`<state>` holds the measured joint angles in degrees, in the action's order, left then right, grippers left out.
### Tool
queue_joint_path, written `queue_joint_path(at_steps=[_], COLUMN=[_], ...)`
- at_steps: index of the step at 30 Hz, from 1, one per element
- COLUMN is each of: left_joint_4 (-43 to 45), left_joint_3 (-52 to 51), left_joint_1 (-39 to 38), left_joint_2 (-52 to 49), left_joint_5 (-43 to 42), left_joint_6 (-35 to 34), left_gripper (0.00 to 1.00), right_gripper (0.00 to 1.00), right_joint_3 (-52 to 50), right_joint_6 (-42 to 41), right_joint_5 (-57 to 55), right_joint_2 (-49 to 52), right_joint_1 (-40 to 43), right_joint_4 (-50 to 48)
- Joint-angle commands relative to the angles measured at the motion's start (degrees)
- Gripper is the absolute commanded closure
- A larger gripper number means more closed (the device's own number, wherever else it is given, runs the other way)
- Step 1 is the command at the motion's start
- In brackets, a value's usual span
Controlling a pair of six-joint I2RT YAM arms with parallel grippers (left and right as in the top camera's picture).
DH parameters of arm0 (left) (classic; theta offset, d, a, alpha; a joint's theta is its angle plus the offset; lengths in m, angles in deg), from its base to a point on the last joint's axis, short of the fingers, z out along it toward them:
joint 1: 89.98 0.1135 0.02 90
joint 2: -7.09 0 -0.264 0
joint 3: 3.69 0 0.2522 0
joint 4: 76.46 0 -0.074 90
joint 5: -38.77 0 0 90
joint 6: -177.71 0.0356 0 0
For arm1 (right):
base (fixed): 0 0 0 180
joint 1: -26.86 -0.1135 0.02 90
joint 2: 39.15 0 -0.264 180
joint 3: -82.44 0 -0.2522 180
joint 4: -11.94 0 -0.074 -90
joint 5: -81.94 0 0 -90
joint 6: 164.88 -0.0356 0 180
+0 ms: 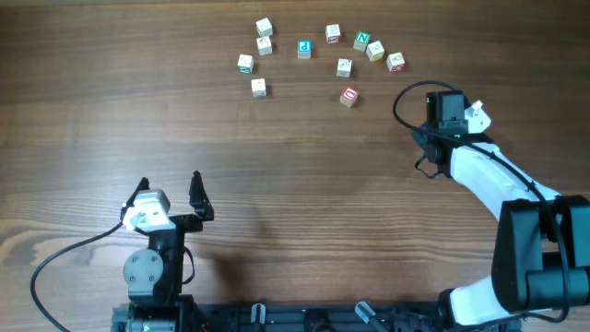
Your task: Form a circle
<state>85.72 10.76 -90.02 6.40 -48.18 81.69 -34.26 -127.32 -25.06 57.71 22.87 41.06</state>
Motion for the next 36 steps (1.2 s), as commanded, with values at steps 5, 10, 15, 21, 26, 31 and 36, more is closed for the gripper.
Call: queue_joint_path(at_steps=[5, 10, 15, 21, 26, 31, 36], left_joint_4=[0.07, 0.07, 0.07, 0.07, 0.07, 0.07, 0.07], left_joint_3=[-0.35, -0.35, -0.35, -0.35, -0.35, -0.35, -0.35], left_joint_1=[0.37, 0.37, 0.37, 0.37, 0.37, 0.37, 0.37], left_joint_2=[0.52, 0.52, 0.52, 0.52, 0.52, 0.52, 0.52], left_joint_5=[-0.68, -0.68, -0.68, -0.68, -0.68, -0.68, -0.68], left_joint_6=[1.31, 1.31, 1.31, 1.31, 1.31, 1.31, 1.31], left_gripper=[0.0, 0.0, 0.0, 0.0, 0.0, 0.0, 0.0], right_gripper=[0.95, 0.95, 0.95, 0.96, 0.95, 0.95, 0.96], right_joint_3=[0.48, 0.48, 0.48, 0.48, 0.48, 0.48, 0.48], right_joint_6=[-0.55, -1.77, -2.23, -3.69, -4.42, -4.57, -4.55], right_joint_5=[-1.05, -1.7, -1.92, -2.51, -2.51, -2.54, -2.51], right_joint_2=[2.05, 2.05, 2.05, 2.05, 2.05, 2.05, 2.05], right_joint_1=[0.37, 0.37, 0.37, 0.37, 0.37, 0.37, 0.37], right_joint_4=[-0.09, 0.59, 0.76, 1.4, 1.42, 1.55, 1.49])
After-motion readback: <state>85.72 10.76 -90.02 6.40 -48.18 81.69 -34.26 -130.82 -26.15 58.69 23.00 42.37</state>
